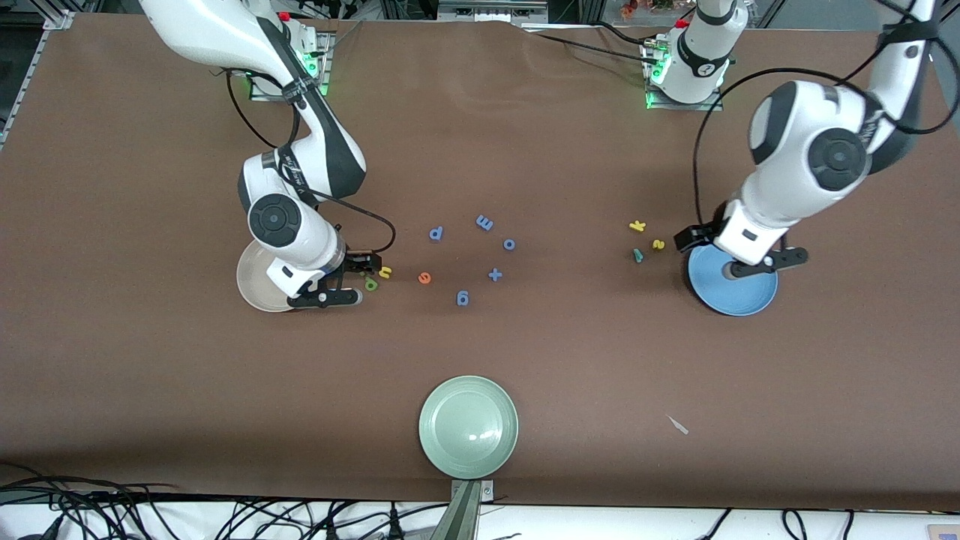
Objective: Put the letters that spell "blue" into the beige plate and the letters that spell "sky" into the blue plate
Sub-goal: 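Lower the right gripper to the green i while the left gripper reaches the teal y, then drop the i in the white plate while the left gripper drops the y, then reach the right gripper to the green p while the left gripper reaches the yellow 2, then carry the green p to the white plate while the left gripper places the 2, then grasp the yellow u with the right gripper while the left gripper grasps the yellow k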
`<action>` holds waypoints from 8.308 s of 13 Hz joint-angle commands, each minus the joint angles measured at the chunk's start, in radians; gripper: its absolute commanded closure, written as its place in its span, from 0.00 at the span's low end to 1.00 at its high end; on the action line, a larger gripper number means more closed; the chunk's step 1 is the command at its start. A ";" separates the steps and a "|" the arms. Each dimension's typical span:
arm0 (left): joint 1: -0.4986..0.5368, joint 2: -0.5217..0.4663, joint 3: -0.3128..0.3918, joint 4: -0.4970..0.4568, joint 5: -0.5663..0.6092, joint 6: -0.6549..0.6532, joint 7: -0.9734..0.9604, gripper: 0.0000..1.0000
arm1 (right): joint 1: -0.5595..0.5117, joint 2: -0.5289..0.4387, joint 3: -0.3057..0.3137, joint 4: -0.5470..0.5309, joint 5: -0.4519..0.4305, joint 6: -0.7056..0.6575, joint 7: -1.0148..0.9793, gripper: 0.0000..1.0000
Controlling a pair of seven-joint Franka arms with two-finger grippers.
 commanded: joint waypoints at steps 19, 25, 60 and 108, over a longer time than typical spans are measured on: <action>-0.053 0.274 -0.048 -0.160 0.258 0.455 -0.421 0.28 | 0.005 -0.008 0.017 -0.326 -0.001 0.472 -0.372 0.04; -0.051 0.291 -0.048 -0.162 0.258 0.457 -0.421 0.73 | 0.006 0.003 0.018 -0.306 -0.001 0.478 -0.372 0.48; 0.193 0.194 -0.163 -0.297 0.228 0.491 -0.721 0.24 | 0.037 0.134 -0.032 0.064 0.102 0.130 0.051 0.31; 0.394 0.174 -0.364 -0.230 0.156 0.328 -0.798 0.42 | 0.092 -0.124 -0.207 -0.190 0.136 0.001 -0.132 0.40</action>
